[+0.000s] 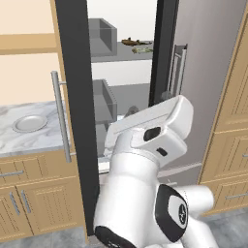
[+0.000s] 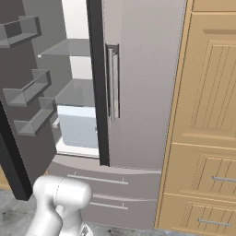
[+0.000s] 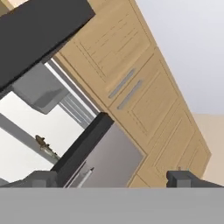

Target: Place the fish on the counter behind the older fish on the same shelf of the fridge to maintain FIFO order. Close the fridge door when finished.

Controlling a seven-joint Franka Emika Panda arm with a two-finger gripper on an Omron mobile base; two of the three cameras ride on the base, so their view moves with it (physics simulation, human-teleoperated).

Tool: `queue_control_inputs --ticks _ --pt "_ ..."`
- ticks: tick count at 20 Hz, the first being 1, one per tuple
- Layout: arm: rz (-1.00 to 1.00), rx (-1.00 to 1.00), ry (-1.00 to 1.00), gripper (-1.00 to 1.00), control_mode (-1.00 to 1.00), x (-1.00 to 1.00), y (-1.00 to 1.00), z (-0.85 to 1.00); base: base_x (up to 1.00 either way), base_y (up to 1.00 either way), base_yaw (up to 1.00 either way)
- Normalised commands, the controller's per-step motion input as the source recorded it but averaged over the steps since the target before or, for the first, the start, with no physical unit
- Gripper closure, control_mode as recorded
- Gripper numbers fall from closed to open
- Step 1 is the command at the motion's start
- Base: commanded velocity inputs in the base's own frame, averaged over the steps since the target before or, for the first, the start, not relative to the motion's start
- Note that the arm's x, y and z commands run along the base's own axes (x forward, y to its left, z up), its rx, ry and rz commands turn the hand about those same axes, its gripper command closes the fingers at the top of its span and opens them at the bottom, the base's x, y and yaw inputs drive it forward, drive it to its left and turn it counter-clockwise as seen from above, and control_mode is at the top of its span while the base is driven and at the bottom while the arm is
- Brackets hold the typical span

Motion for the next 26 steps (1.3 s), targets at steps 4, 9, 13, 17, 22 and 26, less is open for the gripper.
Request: queue_control_inputs --ticks 4,9,13,17,22,26 --pt "0.00 -0.09 0.09 -1.00 -1.00 -0.47 1.00 -0.15 0.00 0.00 0.00" --pt "-0.05 -0.21 0.25 -1.00 -1.00 0.38 1.00 -0.30 0.00 0.00 0.00" --pt "-0.04 -0.21 0.24 -1.00 -1.00 0.79 0.92 -0.42 0.00 0.00 0.00" --pt "0.00 -0.14 0.19 -1.00 -1.00 0.96 0.67 -0.43 0.00 0.00 0.00" --pt "0.00 -0.06 0.17 -1.00 -1.00 1.00 0.41 -0.39 0.00 0.00 0.00" --pt "0.00 0.00 0.16 -1.00 -1.00 1.00 0.08 -0.26 0.00 0.00 0.00"
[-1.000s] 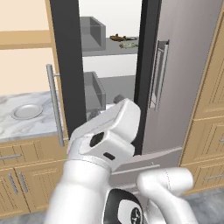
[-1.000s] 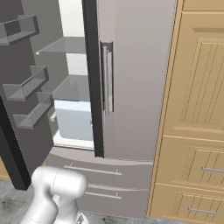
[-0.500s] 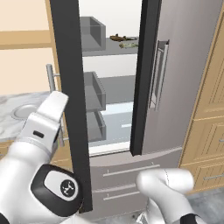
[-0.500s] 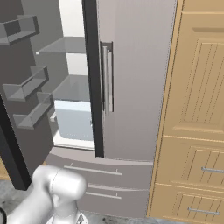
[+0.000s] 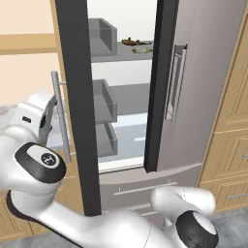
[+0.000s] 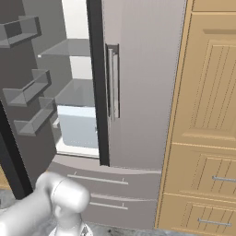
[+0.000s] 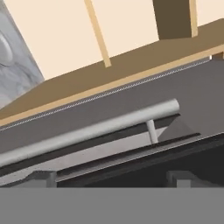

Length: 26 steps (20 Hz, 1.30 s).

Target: Place the fish on the counter behind the older fish on the same shelf of the fridge to maintain FIFO order. Close the fridge door when finished.

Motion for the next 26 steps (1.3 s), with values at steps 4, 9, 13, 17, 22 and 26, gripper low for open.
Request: queue_control_inputs --ticks 4,9,13,17,22,26 --pt "0.03 0.00 0.13 -1.00 -1.00 0.86 -0.37 0.00 0.00 0.00 0.00" --pt "0.00 0.01 0.06 -1.00 -1.00 0.36 -0.98 0.00 0.00 0.00 0.00" --pt "0.00 0.03 0.01 -1.00 -1.00 0.15 -1.00 0.00 0.00 0.00 0.00" --pt "0.02 0.03 0.00 -1.00 -1.00 0.14 -1.00 0.00 0.00 0.00 0.00" --pt "0.03 0.04 0.00 -1.00 -1.00 0.36 -1.00 0.01 0.00 0.00 0.00" --pt "0.05 0.05 0.00 -1.00 -1.00 0.65 -1.00 0.07 0.00 0.00 0.00"
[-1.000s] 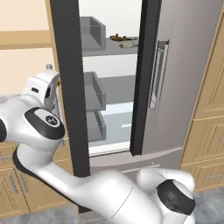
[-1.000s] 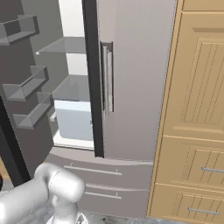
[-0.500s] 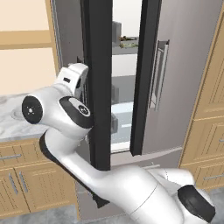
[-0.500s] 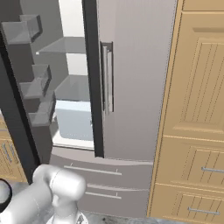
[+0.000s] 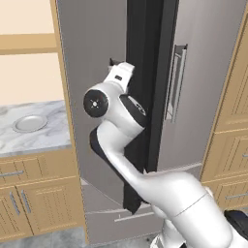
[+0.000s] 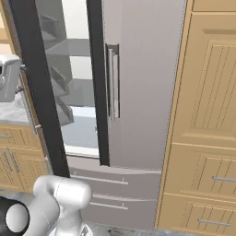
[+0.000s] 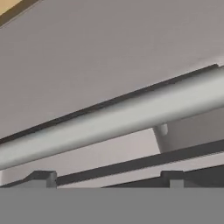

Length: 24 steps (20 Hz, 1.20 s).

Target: Place the fish on the counter behind the older fish on the same shelf of the fridge to maintain FIFO order. Close the fridge door when finished.

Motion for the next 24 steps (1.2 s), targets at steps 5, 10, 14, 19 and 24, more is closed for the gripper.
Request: queue_control_inputs --ticks 5,10,14,19,24 --pt "0.11 0.05 0.00 -1.00 -1.00 0.89 -0.83 0.06 0.00 0.00 0.00" --pt "0.15 0.03 0.00 -1.00 -1.00 0.92 -0.52 0.05 0.00 0.00 0.00" --pt "0.17 0.01 0.00 -1.00 -1.00 0.79 -0.35 0.04 0.00 0.00 0.00" --pt "0.17 0.00 0.00 -1.00 -1.00 0.72 -0.21 0.14 0.00 0.00 0.00" --pt "0.13 0.00 0.06 -1.00 -1.00 0.76 -0.11 0.09 0.00 0.00 0.00"
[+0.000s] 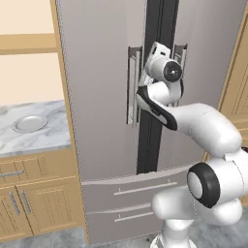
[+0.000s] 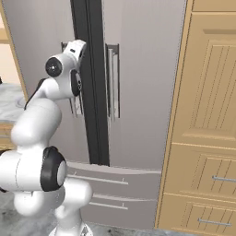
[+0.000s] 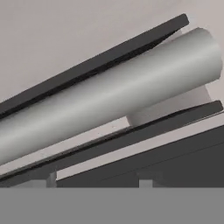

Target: Place the fish on the counter behind the older fish on the same shelf of the fridge to maintain FIFO order. Close the fridge door when finished.

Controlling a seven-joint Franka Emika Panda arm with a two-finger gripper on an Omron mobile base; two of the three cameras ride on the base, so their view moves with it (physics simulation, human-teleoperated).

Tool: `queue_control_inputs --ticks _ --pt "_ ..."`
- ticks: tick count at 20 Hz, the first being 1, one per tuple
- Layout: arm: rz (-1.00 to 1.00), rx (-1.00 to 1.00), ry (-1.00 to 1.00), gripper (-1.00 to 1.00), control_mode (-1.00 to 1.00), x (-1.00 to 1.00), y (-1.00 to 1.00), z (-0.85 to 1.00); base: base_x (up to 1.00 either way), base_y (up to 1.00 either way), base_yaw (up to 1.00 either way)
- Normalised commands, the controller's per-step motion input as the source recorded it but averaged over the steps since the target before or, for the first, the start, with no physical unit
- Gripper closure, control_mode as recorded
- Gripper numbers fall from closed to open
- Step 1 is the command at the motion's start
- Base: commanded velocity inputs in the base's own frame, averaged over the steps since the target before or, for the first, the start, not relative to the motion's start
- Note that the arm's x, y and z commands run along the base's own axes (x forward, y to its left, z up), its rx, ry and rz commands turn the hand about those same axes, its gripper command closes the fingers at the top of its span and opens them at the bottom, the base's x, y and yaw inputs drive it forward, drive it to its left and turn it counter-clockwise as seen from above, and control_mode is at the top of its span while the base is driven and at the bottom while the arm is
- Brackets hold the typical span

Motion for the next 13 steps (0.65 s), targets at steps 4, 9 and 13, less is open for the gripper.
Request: queue_control_inputs --ticks 4,9,13 --pt "0.08 0.00 0.12 -1.00 -1.00 0.89 -0.02 0.00 0.00 0.00 0.00" --pt "0.05 0.00 0.17 -1.00 -1.00 0.63 0.00 0.00 0.00 0.00 0.00" --pt "0.01 0.00 0.12 -1.00 -1.00 0.31 0.00 -0.03 0.00 0.00 0.00"
